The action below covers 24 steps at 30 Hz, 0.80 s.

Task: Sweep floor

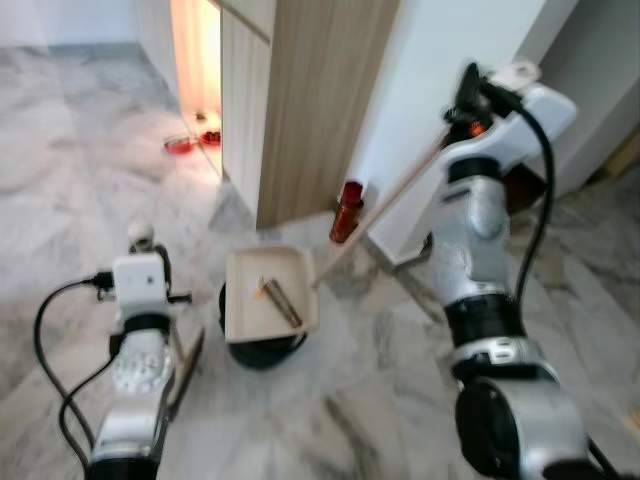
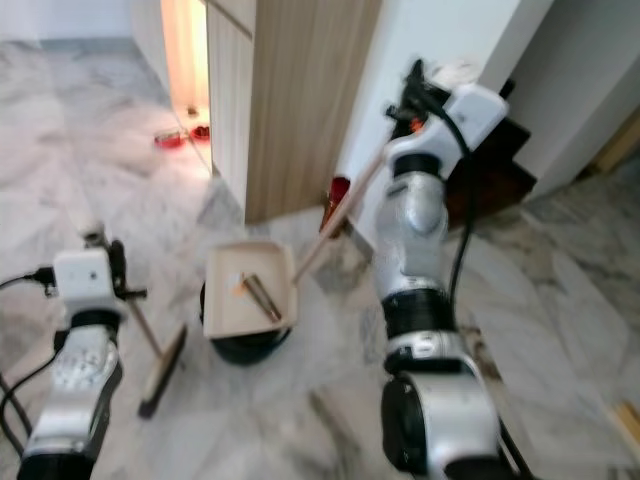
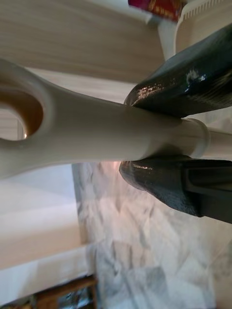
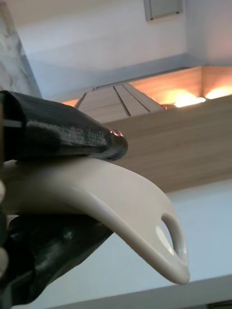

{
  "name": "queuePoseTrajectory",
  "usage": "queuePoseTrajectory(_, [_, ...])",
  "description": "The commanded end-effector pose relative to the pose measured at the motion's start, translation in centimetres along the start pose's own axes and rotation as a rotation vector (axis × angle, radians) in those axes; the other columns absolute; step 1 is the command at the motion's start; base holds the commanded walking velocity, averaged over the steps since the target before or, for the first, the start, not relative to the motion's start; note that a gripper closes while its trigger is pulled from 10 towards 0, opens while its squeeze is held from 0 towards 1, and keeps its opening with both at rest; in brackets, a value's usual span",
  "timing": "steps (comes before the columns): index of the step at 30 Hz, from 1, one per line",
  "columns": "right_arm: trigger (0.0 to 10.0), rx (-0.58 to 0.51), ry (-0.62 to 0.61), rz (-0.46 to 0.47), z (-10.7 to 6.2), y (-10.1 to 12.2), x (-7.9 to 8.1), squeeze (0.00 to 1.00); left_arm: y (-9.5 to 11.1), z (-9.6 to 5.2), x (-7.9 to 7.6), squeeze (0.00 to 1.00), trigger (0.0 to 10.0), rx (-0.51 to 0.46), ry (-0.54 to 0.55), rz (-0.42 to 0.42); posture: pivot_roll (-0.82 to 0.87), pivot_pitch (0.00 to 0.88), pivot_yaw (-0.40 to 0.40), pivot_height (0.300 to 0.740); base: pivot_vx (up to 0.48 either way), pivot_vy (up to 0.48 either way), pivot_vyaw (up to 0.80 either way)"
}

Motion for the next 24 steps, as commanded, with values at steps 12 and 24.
queuePoseTrajectory(12, [10.0,-0.091,-0.024,0.011,0.60,2.64,-1.00,0.00,1.72,0.11,-0.76,0.00,10.0,-0.064,-0.005,-0.020,0.25,0.030,-0.167,0.740,0.335,0.000,0.00])
queuePoseTrajectory(24, [10.0,-0.083,-0.031,0.008,0.55,2.46,-1.15,0.00,1.47,-0.05,-0.71,0.00,10.0,-0.055,0.005,-0.018,0.25,0.032,-0.175,0.740,0.335,0.000,0.00])
Point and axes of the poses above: a point about 5 cm out from each wrist's last joint towards the gripper, its own z axis pointing out of the wrist towards the gripper, its own y axis along the axis of the wrist's last joint, x = y × z, the point moved 6 cm from there along z, pointing out of the wrist towards the gripper, and after that the axes turned 9 degrees about z, right-handed, at the moved point
